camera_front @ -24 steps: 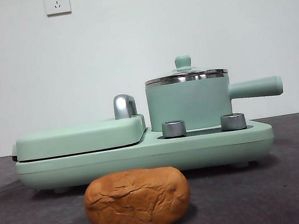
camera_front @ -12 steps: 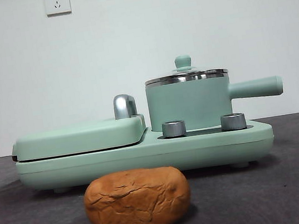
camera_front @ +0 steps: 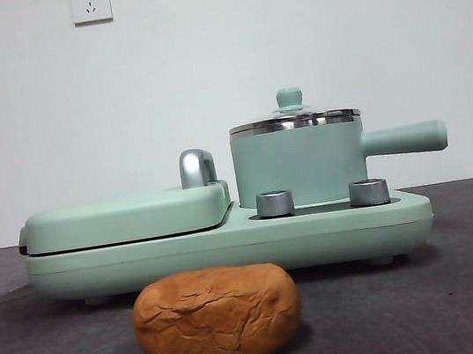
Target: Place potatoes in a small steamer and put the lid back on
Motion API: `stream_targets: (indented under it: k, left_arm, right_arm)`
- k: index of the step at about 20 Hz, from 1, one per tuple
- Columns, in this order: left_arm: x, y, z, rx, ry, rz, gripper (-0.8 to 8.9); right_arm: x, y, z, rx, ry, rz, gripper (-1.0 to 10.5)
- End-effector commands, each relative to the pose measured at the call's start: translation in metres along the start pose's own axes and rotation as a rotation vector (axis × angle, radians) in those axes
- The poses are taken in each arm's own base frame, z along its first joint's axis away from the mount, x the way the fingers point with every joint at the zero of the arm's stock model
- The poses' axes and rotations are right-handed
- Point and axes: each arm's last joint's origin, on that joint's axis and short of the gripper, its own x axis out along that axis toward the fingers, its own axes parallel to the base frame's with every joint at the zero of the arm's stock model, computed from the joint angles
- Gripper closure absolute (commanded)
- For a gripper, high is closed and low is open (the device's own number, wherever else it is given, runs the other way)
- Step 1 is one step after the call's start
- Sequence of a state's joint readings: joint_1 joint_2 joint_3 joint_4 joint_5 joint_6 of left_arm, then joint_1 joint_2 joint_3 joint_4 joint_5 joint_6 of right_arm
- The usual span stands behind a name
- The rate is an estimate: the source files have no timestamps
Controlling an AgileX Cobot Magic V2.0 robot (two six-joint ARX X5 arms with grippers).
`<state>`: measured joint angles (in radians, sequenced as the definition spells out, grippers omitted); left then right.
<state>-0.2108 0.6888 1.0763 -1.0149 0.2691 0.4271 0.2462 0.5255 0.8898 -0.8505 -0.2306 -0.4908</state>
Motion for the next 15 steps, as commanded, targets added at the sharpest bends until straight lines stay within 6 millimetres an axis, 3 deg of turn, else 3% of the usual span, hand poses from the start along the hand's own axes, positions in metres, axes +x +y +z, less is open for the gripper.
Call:
stream_targets:
  k: [1,4,6,15]
  left_arm:
    - [-0.004,0.0,0.007,0.061,-0.044,0.0,7.85]
    - [-0.004,0.001,0.01,0.048,-0.068,0.01,5.65]
    - [-0.005,0.002,0.011,0.028,-0.085,0.016,4.61]
    - [0.002,0.007,0.02,-0.087,-0.132,0.015,4.74]
  right_arm:
    - [-0.002,0.0,0.003,-0.094,-0.009,0.004,8.1]
    - [-0.002,0.0,0.003,-0.094,-0.011,0.004,5.8]
    - [-0.003,0.0,0.003,-0.093,-0.012,0.005,5.6]
    - [-0.003,0.0,0.004,-0.018,-0.018,0.001,5.6]
